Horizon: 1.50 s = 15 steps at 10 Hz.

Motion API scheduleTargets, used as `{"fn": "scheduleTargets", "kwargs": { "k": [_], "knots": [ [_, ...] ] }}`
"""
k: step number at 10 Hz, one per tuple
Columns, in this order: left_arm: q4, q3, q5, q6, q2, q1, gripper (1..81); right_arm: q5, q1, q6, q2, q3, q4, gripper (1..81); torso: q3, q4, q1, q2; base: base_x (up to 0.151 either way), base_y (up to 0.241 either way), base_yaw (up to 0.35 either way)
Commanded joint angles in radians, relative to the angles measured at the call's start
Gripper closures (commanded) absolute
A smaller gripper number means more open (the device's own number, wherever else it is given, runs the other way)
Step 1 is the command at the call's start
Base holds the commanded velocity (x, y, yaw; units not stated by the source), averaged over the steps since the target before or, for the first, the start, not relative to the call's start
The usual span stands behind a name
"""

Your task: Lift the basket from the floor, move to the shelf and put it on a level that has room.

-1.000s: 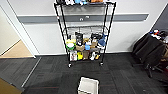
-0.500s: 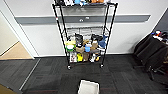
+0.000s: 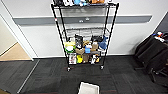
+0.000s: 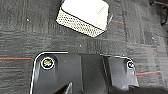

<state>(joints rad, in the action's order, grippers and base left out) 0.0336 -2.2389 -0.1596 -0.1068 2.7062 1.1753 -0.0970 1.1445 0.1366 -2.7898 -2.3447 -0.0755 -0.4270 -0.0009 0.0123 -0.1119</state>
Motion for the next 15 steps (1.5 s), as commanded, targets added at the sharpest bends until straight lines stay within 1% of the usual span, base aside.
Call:
{"fn": "scheduleTargets", "kwargs": {
  "k": [1, 5, 10, 15],
  "knots": [
    [0.006, 0.015, 0.041, -0.001, -0.023, -0.049, 1.0, 0.046, -0.059, -0.002, 0.013, 0.007, -0.009, 1.0, 0.000, 0.000, 0.000, 0.000, 0.092, 0.000, 0.000],
    [0.006, 0.016, 0.041, -0.001, -0.021, -0.049, 1.0, 0.046, -0.058, -0.002, 0.011, 0.001, -0.009, 1.0, 0.000, 0.000, 0.000, 0.000, 0.083, 0.000, 0.000],
    [0.006, 0.015, 0.041, -0.001, -0.023, -0.050, 1.0, 0.046, -0.056, -0.002, 0.010, -0.005, -0.009, 1.0, 0.000, 0.000, 0.000, 0.000, 0.000, 0.000, 0.000],
    [0.008, 0.015, 0.041, -0.001, -0.021, -0.049, 1.0, 0.046, -0.056, -0.002, 0.007, -0.010, -0.009, 1.0, 0.000, 0.000, -0.001, 0.000, 0.070, 0.000, 0.000]
  ]
}}
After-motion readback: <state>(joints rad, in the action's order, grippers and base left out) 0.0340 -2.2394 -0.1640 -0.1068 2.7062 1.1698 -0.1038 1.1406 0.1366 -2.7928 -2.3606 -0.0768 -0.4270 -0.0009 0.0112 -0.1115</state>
